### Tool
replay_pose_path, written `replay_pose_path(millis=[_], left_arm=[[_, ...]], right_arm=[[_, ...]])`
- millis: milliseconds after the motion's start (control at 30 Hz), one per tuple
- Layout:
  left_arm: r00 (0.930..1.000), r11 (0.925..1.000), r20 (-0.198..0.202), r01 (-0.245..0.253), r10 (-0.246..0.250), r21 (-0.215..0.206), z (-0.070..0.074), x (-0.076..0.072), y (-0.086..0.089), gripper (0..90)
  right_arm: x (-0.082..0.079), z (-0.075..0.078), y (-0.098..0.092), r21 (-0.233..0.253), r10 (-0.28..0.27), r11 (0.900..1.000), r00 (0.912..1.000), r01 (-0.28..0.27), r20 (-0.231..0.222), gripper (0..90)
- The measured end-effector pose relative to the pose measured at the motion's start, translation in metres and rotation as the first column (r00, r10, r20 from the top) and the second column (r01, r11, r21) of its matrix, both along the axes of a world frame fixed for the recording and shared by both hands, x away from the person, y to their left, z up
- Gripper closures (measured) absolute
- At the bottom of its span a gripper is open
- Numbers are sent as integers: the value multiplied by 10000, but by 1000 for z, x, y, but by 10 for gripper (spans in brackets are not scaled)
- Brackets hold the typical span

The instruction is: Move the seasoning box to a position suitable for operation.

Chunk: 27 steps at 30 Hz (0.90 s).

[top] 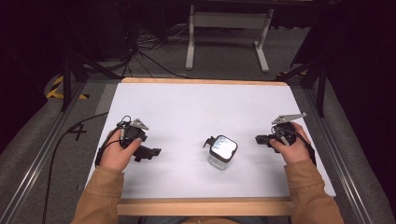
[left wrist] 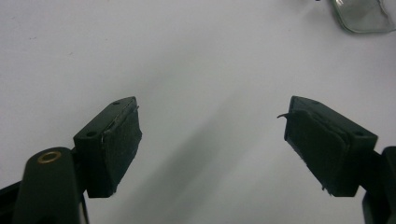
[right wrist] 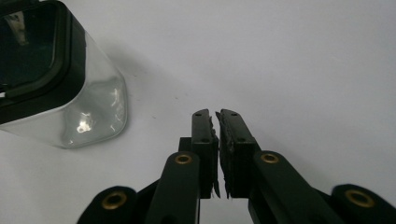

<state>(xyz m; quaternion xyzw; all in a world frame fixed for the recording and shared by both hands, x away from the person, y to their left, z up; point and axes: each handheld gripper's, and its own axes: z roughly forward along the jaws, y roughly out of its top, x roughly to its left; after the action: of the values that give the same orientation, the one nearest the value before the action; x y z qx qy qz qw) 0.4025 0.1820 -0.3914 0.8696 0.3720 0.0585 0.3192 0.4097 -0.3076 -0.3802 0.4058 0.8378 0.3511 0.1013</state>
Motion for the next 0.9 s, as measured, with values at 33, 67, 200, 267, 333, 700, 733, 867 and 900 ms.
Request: replay_pose_path(millis=[33,67,200,267,333,700,733,867,900], left_arm=[[10000,10000,7,7,-7,-18,0,-1,0,188],[10000,10000,6,40,-40,-5,1,-1,0,188],[9999,9999,150,62,-60,-119,4,-2,-1,188],[9999,9999,142,100,-98,-119,5,-2,-1,188],[9997,9998,170,186,-184,-107,5,-3,-2,188],[9969,9968,147,774,-771,-191,7,-7,-11,193],[9965,9965,147,823,-820,-173,7,-7,-11,193],[9954,9953,48,958,-957,-114,7,-7,-13,193],[9950,9950,71,992,-991,-87,7,-7,-13,193]], right_arm=[[-1,1,1,39,20,10000,10000,-20,37,862],[-1,1,2,72,64,10000,9999,-64,91,868],[-3,4,6,266,386,9989,9987,-395,333,893],[-3,4,8,418,510,9977,9980,-526,384,894],[-3,4,12,602,812,9946,9952,-845,544,896],[-1,-7,38,646,2065,9744,9710,-2152,1201,897],[0,-10,40,661,2182,9716,9683,-2272,1217,897],[2,-20,47,538,2642,9608,9572,-2718,1179,898],[2,-22,50,494,2767,9576,9539,-2838,1164,898]])
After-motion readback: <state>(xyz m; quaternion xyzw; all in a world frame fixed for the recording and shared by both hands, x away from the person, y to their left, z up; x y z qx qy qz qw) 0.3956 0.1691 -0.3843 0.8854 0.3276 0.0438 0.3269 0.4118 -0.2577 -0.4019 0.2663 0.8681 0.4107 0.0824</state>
